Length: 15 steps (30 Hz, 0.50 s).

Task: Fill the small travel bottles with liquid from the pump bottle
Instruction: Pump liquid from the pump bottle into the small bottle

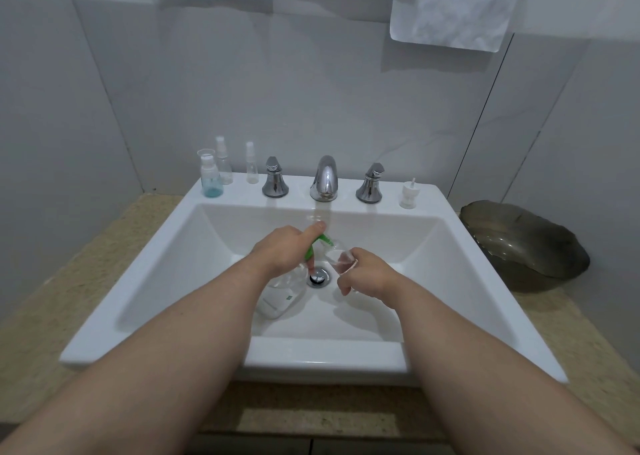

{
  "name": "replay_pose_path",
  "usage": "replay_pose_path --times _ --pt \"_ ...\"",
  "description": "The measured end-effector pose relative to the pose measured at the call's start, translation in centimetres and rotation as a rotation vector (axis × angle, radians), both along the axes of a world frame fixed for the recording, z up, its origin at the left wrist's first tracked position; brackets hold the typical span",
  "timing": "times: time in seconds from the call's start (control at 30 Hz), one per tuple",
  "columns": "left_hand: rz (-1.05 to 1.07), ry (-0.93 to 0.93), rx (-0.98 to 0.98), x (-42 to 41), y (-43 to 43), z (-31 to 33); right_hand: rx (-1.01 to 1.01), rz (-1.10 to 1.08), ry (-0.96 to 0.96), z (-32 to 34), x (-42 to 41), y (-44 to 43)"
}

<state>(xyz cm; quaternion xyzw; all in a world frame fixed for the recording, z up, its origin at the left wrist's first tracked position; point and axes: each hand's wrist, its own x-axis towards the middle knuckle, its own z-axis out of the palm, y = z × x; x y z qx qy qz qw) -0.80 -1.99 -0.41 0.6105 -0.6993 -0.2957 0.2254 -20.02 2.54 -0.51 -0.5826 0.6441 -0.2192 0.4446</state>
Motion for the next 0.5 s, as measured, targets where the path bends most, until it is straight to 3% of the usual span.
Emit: replay_pose_path --times 0.5 --pt "-0.031 -0.009 0.004 -0.52 -0.13 -0.04 -0.033 -0.005 0.005 -0.54 -0.05 -0.66"
